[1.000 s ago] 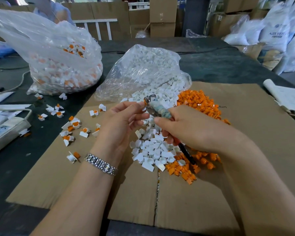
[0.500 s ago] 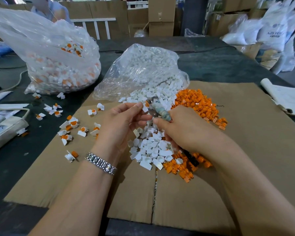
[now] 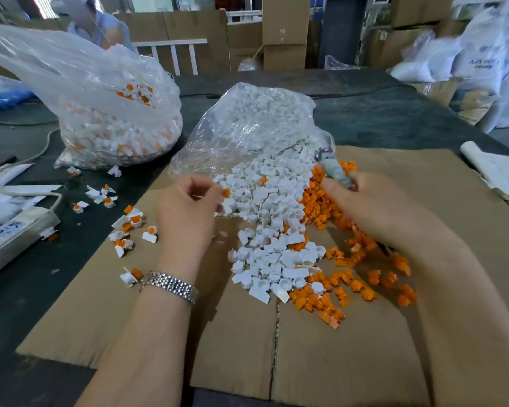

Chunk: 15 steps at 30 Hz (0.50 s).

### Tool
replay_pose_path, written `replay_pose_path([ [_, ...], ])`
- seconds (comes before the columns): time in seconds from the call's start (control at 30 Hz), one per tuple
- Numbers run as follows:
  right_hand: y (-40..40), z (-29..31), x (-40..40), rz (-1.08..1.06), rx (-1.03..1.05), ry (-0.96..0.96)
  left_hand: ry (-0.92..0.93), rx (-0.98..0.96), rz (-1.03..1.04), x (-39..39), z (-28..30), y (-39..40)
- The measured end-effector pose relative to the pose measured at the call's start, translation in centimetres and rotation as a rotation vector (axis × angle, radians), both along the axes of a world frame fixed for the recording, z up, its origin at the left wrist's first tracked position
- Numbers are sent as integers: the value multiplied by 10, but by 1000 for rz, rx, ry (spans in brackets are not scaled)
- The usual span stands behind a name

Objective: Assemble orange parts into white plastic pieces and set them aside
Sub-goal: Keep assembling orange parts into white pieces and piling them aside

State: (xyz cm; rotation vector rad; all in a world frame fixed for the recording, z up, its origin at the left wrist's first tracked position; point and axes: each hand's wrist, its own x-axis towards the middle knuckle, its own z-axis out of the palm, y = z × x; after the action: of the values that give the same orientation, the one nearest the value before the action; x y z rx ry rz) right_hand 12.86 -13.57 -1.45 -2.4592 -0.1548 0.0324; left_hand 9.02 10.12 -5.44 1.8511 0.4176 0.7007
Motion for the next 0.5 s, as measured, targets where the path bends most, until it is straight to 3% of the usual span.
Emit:
replay_pose_path([
  [0.1, -2, -12, 9, -72, -227, -50, 42, 244, 304, -1, 1, 19],
  [0.17, -2, -18, 13, -125, -332, -61, 117, 336, 376, 0, -1, 25],
  [0.3, 2, -24, 15, -175, -472, -133, 201, 517, 267, 5, -6, 24],
  [0.5, 5, -31, 18, -144, -538, -155, 560, 780, 92, 15, -16, 15],
])
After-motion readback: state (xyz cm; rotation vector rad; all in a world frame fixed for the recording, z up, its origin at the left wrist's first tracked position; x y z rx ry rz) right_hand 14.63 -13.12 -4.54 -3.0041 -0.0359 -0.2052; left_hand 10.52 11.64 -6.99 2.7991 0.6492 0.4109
